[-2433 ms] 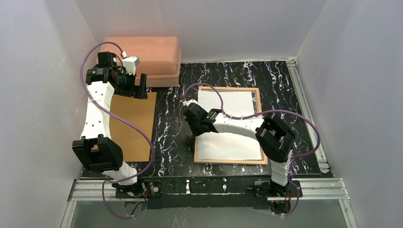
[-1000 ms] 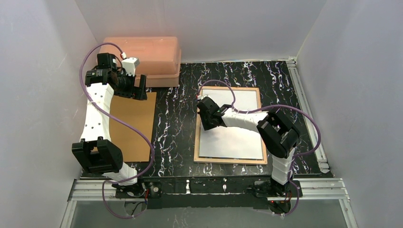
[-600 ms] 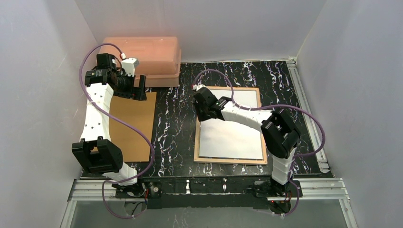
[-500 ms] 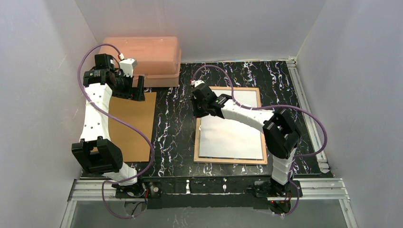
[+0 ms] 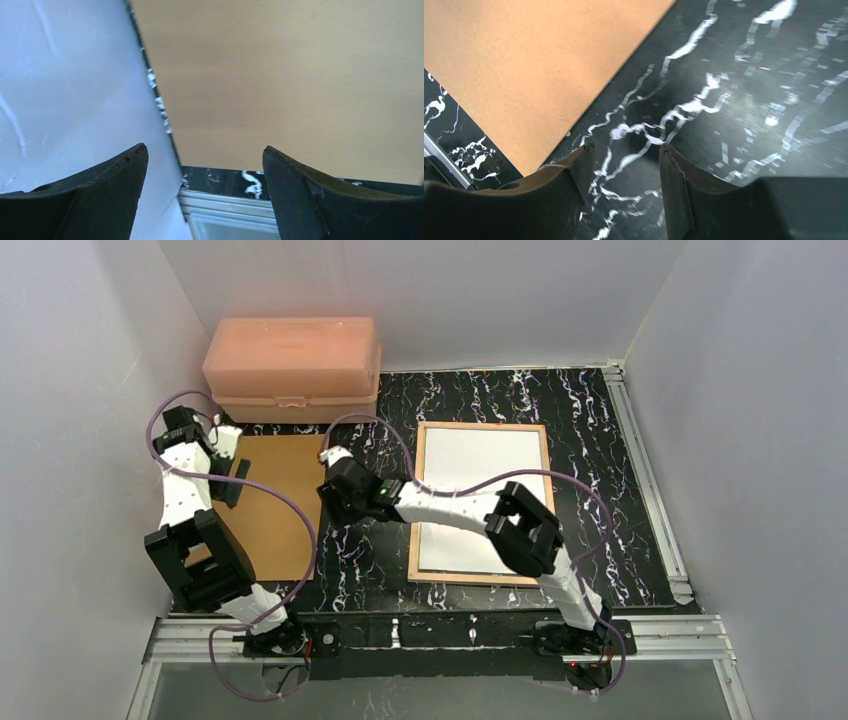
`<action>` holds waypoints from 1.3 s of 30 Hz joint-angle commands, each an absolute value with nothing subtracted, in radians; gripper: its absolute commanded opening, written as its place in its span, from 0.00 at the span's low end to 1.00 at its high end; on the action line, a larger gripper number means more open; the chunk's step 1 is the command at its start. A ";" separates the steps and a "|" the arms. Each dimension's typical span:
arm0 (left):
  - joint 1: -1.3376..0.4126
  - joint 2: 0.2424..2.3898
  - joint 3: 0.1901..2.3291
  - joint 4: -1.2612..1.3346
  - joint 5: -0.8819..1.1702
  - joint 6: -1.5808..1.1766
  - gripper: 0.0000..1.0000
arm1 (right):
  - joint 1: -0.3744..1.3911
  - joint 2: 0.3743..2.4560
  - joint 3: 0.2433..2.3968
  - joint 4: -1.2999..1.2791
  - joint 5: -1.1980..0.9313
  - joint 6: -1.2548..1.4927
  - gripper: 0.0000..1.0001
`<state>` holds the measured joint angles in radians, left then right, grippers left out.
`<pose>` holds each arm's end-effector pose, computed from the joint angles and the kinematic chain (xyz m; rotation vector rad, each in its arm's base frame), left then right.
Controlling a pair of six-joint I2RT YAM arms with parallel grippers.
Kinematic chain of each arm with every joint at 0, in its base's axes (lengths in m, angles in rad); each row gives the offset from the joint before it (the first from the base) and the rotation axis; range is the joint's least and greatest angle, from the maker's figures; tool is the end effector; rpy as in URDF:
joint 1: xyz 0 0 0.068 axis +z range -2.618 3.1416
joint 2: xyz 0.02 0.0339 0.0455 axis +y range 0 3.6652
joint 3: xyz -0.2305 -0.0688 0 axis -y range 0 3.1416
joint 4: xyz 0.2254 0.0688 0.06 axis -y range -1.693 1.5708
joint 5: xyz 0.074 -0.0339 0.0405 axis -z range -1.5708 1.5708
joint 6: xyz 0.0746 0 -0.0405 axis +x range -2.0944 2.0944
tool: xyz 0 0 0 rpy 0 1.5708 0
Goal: Put the photo into the frame
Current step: Adjust the photo in the photo frame, then move the photo frame item to the center of the board.
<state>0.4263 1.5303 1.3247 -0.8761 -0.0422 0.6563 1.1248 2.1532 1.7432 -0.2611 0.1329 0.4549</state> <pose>0.2840 0.1324 0.2254 0.2975 2.6998 0.3984 0.2217 0.4408 0.1792 -0.6952 2.2249 0.6899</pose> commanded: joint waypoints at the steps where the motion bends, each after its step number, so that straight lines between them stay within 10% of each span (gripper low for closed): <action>1: 0.482 1.546 1.278 -0.720 -0.200 0.744 0.77 | 1.160 2.236 1.886 -0.287 0.181 0.422 0.58; 12: 0.486 1.716 1.130 -0.187 -0.456 0.880 0.35 | 1.171 2.095 1.637 -0.165 0.209 0.445 0.51; 39: 0.486 1.913 1.071 -0.197 -0.294 0.838 0.24 | 1.173 1.999 1.495 -0.128 0.259 0.471 0.42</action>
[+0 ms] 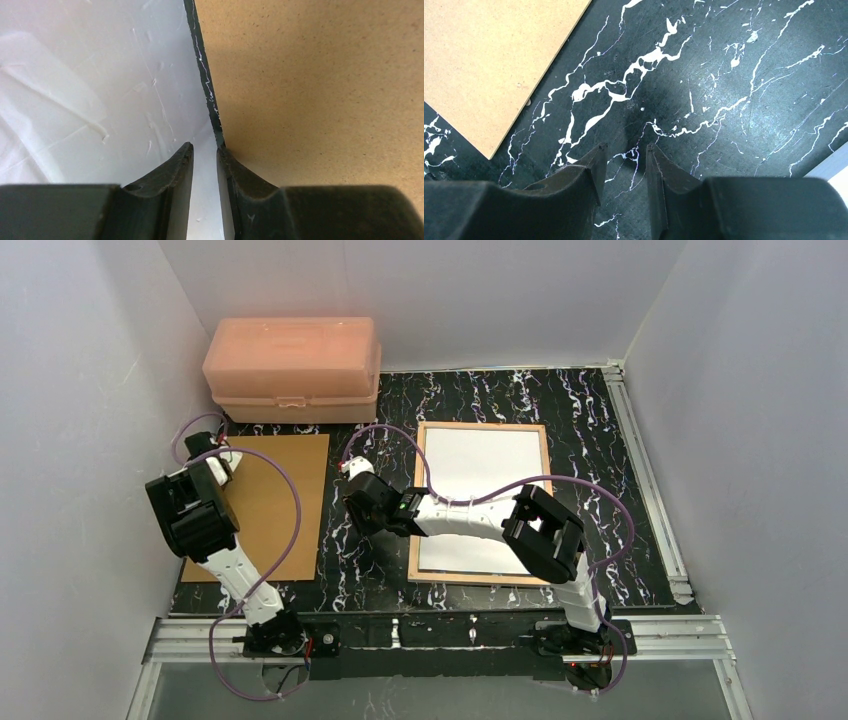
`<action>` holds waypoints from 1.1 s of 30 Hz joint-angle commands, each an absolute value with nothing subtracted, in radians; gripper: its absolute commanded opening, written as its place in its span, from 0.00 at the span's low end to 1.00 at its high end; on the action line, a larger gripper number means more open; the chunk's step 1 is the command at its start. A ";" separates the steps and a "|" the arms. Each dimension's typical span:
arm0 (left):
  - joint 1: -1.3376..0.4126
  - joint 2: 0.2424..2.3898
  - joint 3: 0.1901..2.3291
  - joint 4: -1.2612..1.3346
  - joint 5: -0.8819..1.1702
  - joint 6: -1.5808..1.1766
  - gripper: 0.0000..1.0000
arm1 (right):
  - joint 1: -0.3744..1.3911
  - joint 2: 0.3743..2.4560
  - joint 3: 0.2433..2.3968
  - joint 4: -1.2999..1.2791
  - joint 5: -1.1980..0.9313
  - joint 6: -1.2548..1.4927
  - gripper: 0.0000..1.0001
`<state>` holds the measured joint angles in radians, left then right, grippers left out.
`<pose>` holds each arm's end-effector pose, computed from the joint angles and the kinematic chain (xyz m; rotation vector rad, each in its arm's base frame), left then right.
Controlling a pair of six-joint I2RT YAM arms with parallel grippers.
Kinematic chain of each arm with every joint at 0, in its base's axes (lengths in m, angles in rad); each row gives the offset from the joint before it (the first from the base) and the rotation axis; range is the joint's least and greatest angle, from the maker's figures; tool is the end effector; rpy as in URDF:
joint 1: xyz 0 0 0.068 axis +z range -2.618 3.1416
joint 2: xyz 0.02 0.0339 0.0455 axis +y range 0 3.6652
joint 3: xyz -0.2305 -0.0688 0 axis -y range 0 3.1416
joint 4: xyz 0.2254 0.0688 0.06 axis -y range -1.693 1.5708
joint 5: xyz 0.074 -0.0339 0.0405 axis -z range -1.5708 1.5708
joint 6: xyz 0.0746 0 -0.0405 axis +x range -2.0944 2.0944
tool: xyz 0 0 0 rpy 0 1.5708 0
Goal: Put the photo into the frame
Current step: Move the photo frame item to the center of the board.
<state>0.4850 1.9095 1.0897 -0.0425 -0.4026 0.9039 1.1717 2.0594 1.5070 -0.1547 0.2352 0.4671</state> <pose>0.3288 0.2063 0.0988 0.3558 2.6369 1.0441 0.1959 0.4198 0.1546 -0.6829 2.2242 0.5950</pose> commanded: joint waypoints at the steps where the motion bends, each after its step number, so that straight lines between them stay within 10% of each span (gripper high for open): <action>1: 0.485 1.912 1.071 -0.208 -0.287 0.835 0.24 | 1.173 1.997 1.493 -0.129 0.261 0.470 0.42; 7: 0.479 1.889 1.065 -0.301 -0.194 0.788 0.24 | 1.173 1.988 1.475 -0.131 0.279 0.477 0.42; 20: 0.435 1.778 1.012 -0.486 -0.024 0.740 0.23 | 1.113 2.086 1.545 -0.092 0.197 0.615 0.82; 33: 0.481 1.820 1.157 -0.582 -0.023 0.650 0.21 | 1.107 2.294 1.796 -0.249 0.292 0.701 0.87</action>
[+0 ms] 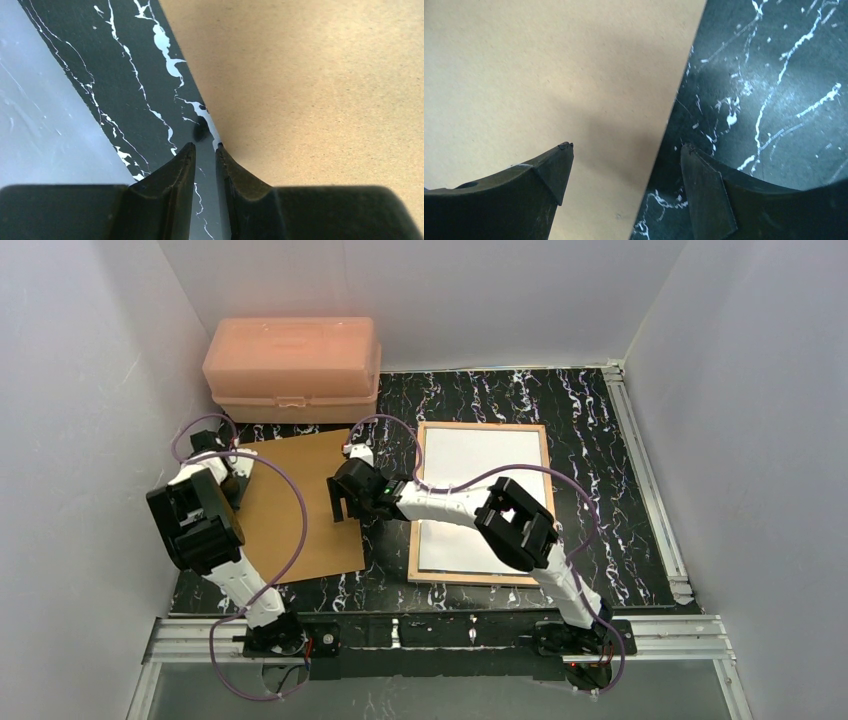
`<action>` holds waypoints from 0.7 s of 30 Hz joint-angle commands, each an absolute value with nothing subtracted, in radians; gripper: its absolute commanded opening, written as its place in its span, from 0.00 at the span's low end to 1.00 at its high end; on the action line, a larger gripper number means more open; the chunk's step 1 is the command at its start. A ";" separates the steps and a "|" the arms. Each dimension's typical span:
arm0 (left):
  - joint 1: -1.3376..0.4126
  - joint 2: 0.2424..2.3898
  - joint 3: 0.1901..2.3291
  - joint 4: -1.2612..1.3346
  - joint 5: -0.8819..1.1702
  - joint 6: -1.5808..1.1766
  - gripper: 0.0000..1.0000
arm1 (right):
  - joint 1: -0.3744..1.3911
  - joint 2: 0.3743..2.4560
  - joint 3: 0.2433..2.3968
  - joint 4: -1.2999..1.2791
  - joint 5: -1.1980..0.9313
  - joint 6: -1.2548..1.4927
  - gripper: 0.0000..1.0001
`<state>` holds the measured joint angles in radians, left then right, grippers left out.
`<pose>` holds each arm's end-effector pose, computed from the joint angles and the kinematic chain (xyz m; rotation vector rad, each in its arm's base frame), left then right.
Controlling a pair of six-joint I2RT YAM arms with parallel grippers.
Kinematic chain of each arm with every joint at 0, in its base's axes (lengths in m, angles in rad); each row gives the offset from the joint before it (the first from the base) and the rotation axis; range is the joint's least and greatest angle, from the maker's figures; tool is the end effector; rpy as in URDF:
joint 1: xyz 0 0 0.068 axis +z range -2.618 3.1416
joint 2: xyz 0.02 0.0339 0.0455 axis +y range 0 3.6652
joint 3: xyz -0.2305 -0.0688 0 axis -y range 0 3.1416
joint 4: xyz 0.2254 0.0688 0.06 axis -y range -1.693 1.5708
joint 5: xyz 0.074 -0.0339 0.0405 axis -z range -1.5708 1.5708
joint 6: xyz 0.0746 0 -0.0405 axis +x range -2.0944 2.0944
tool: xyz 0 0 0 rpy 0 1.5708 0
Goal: Put the photo into the frame
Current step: Move the photo frame item to the center of the board.
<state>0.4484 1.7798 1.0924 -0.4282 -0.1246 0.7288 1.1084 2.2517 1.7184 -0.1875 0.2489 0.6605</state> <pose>0.3070 0.1580 0.1094 0.3497 2.7661 0.5031 0.2393 0.4389 0.1331 -0.3914 2.3162 0.6352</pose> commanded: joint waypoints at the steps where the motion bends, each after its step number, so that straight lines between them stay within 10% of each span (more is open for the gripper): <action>1: 0.495 1.827 1.190 -0.601 -0.017 0.638 0.21 | 1.106 2.296 1.797 -0.249 0.296 0.706 0.87; 21: 0.447 1.976 1.292 -0.574 -0.048 0.542 0.20 | 1.076 2.305 1.757 -0.186 0.198 0.790 0.86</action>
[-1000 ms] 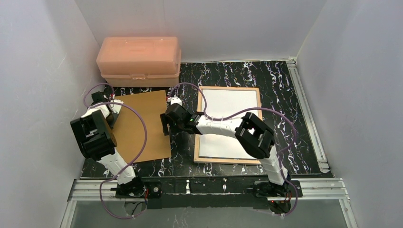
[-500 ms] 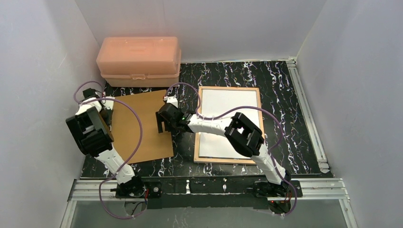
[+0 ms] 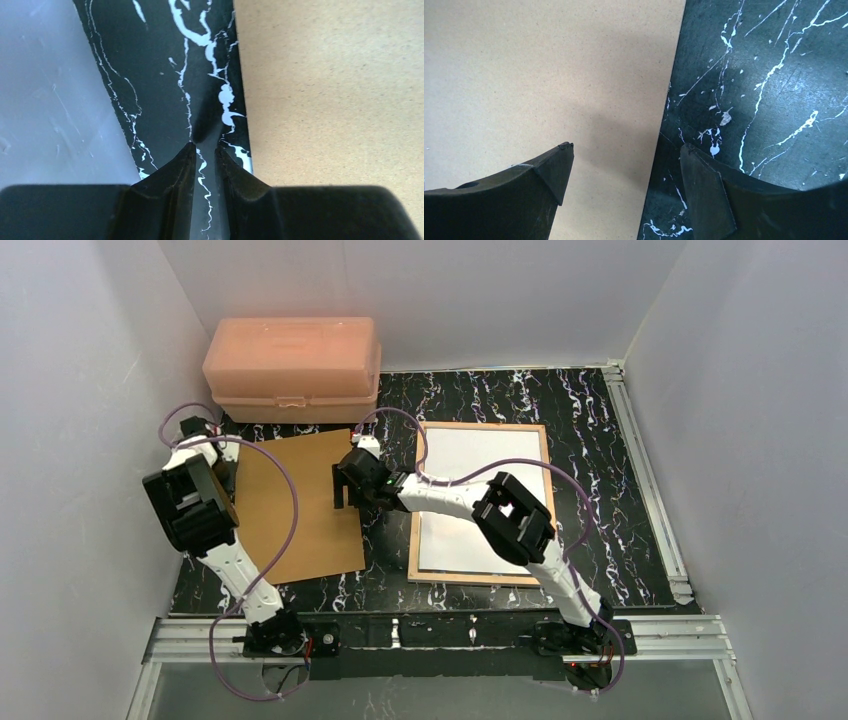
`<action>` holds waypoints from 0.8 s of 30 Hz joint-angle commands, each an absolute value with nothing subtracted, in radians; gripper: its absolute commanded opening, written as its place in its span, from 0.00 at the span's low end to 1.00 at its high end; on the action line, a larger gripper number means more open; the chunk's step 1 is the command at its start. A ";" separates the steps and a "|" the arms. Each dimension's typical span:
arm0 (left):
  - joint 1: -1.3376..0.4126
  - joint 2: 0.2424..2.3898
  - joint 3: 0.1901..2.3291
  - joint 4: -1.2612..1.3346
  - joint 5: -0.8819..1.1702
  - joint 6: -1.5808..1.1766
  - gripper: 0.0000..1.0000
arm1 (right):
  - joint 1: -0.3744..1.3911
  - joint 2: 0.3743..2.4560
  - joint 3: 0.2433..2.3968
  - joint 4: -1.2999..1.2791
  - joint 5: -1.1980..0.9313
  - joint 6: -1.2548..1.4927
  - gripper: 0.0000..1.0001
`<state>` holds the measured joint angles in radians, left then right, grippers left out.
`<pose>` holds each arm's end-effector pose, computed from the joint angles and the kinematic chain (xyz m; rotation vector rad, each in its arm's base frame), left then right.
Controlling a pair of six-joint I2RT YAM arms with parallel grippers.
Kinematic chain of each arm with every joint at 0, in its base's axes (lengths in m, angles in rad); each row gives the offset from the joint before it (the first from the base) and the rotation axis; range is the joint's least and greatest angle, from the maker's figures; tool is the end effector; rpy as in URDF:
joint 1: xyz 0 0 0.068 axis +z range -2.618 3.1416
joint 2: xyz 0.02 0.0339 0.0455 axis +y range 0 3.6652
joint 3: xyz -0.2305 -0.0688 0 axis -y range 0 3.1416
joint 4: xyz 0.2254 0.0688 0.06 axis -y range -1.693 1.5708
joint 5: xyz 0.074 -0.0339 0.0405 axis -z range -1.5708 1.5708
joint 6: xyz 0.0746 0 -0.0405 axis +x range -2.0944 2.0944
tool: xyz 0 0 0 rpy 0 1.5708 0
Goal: Put the photo into the frame
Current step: Move the photo frame item to the center of the board.
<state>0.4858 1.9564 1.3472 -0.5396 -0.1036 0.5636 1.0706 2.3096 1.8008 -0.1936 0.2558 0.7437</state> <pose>0.3383 0.1873 0.1121 0.0777 2.7957 0.4256 0.2625 0.4410 0.1321 -0.2423 2.3243 0.6673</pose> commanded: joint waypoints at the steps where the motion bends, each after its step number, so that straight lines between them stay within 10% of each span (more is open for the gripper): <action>1: 0.436 1.967 1.277 -0.574 -0.043 0.545 0.20 | 1.078 2.295 1.745 -0.181 0.184 0.799 0.86; 24: 0.283 1.861 1.136 -0.646 0.080 0.526 0.17 | 1.088 2.094 1.616 -0.102 0.057 1.003 0.87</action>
<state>0.3294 1.8507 1.1900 -0.5053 -0.1200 0.5831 1.0874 2.1860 1.6329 -0.2066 0.1520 0.8951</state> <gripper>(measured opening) 0.173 0.865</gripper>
